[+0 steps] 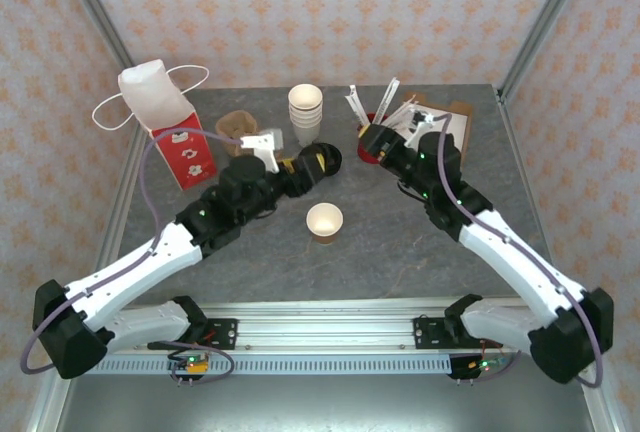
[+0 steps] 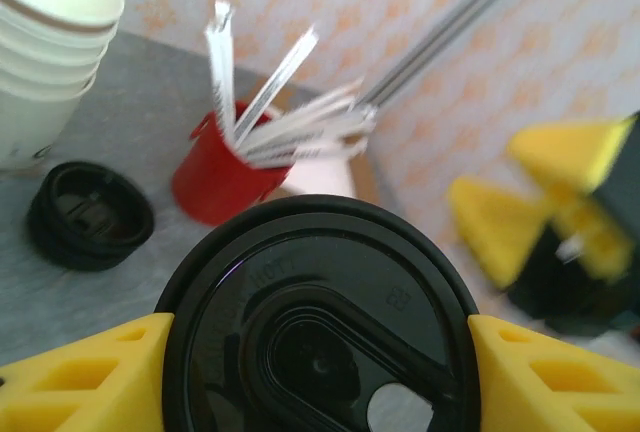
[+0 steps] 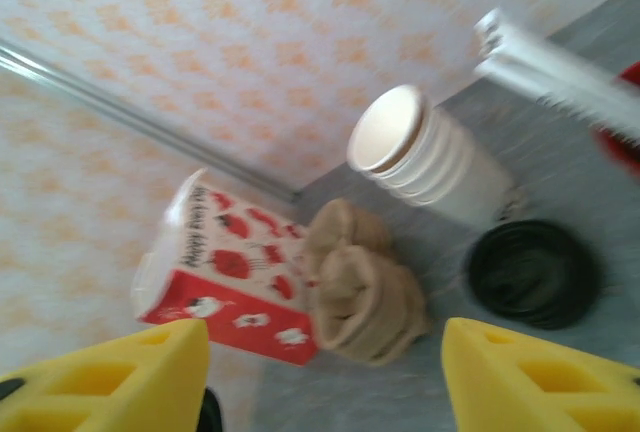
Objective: Pack the takeout coffee
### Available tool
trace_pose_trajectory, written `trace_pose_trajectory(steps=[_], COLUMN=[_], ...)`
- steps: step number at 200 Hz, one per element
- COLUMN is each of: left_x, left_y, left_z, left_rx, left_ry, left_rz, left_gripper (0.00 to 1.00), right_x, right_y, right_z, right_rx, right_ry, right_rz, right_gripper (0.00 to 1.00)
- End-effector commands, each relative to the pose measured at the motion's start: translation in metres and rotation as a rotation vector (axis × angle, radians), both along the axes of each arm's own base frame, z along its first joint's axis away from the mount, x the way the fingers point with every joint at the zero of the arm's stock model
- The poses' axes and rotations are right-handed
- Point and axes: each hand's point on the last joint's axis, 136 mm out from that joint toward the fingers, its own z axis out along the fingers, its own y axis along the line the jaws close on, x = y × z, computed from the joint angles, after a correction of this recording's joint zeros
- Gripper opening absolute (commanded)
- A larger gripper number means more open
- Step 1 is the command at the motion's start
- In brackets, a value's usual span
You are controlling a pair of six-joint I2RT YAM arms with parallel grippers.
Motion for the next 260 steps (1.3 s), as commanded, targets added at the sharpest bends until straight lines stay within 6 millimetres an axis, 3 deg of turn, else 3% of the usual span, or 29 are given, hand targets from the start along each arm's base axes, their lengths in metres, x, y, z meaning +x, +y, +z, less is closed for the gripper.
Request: trace_pose_trajectory(steps=[1, 30, 47, 94, 157, 260], left_x=[-0.007, -0.019, -0.022, -0.018, -0.016, -0.021], left_y=[0.014, 0.000, -0.007, -0.019, -0.036, -0.041], left_z=[-0.060, -0.091, -0.099, -0.121, -0.140, -0.160], left_rx=[0.402, 0.542, 0.556, 0.590, 0.579, 0.639], left_ry=[-0.048, -0.063, -0.068, -0.055, -0.039, 0.003], left_rz=[-0.018, -0.126, -0.168, -0.196, -0.245, -0.295], left_gripper=[0.55, 0.54, 0.54, 0.55, 0.56, 0.56], right_x=[-0.006, -0.009, -0.009, -0.010, -0.013, -0.012], right_y=[-0.040, -0.054, -0.063, -0.059, -0.059, -0.059], right_z=[-0.052, -0.075, -0.088, -0.112, -0.117, -0.123], right_rx=[-0.361, -0.448, -0.452, -0.433, -0.448, -0.447], right_ry=[0.093, 0.194, 0.223, 0.277, 0.294, 0.308], right_rz=[-0.071, -0.017, -0.031, 0.001, 0.023, 0.020], right_gripper=[0.70, 0.89, 0.90, 0.90, 0.91, 0.91])
